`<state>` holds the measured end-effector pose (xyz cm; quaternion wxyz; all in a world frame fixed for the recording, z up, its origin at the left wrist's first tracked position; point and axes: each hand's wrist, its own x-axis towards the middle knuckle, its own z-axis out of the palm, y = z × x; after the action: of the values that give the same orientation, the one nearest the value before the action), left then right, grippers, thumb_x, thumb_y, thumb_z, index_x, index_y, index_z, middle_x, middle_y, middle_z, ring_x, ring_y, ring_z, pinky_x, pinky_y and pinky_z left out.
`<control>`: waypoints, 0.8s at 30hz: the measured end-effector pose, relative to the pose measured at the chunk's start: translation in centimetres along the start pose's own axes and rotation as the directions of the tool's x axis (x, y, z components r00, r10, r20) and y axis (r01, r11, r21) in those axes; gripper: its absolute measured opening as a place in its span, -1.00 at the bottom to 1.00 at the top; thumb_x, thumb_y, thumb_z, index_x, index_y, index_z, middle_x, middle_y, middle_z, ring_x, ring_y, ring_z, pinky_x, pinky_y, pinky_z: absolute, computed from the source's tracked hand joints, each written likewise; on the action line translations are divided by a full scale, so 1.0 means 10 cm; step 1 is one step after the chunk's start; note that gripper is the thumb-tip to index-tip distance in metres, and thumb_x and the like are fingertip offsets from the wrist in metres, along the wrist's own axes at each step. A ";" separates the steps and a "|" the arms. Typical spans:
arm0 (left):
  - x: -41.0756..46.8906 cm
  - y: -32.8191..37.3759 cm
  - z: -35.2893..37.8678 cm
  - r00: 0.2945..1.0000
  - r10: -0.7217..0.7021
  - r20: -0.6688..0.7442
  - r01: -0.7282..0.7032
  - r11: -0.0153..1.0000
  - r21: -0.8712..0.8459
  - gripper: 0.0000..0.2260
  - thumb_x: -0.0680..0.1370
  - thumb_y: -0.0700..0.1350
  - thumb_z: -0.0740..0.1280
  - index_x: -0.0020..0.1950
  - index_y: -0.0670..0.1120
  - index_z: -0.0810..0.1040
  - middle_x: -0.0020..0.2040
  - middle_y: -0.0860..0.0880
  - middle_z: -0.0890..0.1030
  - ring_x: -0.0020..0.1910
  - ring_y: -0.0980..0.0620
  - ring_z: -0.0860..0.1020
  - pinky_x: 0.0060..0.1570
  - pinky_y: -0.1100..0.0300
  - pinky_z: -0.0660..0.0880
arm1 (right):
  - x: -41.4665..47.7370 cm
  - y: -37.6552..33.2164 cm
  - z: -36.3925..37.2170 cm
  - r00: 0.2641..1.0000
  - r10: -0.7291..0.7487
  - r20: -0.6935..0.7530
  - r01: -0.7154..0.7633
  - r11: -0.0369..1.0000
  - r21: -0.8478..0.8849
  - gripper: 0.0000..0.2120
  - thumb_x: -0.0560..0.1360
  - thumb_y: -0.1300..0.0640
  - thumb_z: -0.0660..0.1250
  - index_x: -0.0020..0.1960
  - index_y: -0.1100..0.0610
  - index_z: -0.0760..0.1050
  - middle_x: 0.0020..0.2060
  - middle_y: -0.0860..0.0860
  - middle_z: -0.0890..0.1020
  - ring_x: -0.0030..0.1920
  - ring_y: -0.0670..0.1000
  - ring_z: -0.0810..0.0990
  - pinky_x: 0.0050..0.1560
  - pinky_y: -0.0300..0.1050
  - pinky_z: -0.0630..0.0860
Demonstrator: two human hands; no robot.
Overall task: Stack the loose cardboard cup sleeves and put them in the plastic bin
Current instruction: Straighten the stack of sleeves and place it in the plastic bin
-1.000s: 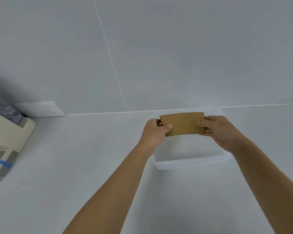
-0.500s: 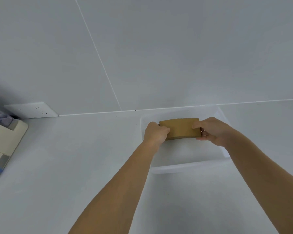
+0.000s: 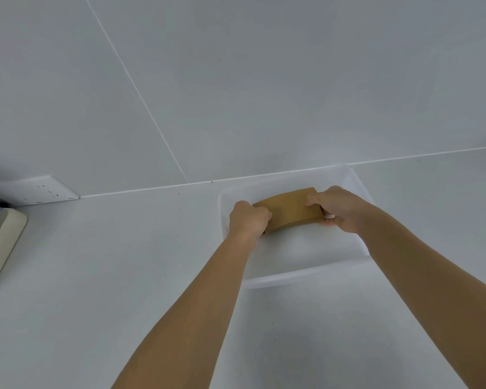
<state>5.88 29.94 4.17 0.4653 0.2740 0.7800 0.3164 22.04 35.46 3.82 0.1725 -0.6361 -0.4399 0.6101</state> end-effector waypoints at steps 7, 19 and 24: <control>-0.01 0.01 0.01 1.000 -0.006 0.019 0.006 1.000 0.009 -0.87 0.46 -0.24 0.32 -0.08 -0.17 0.37 -0.17 -0.09 0.45 -0.11 -0.14 0.49 0.06 -0.08 0.57 | 0.02 0.04 0.05 0.998 -0.014 -0.054 0.005 0.988 -0.152 -0.66 0.43 0.06 0.26 0.14 0.22 0.42 0.14 0.15 0.52 0.11 0.11 0.50 0.13 -0.04 0.49; -0.08 0.04 0.00 0.998 -0.046 0.038 0.049 0.995 -0.089 -0.80 0.49 -0.15 0.28 0.07 -0.14 0.36 -0.05 -0.06 0.45 0.00 -0.09 0.47 0.05 0.03 0.48 | 0.06 0.05 0.04 0.997 -0.041 -0.061 0.031 0.989 -0.147 -0.57 0.45 0.00 0.28 0.22 0.21 0.38 0.14 0.09 0.51 0.11 0.09 0.49 0.15 -0.06 0.46; -0.09 0.06 0.03 0.997 -0.060 0.046 0.065 0.990 -0.125 -0.79 0.50 -0.09 0.27 0.08 -0.09 0.33 -0.21 0.03 0.38 -0.25 0.07 0.38 0.02 0.04 0.49 | 0.06 0.05 0.05 0.997 -0.045 -0.059 0.034 0.985 -0.169 -0.55 0.46 -0.01 0.26 0.25 0.22 0.36 0.14 0.09 0.50 0.07 0.09 0.49 0.16 -0.05 0.41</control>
<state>6.62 29.78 5.04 0.5077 0.2260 0.7566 0.3445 21.68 35.52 2.93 0.1440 -0.6583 -0.4968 0.5470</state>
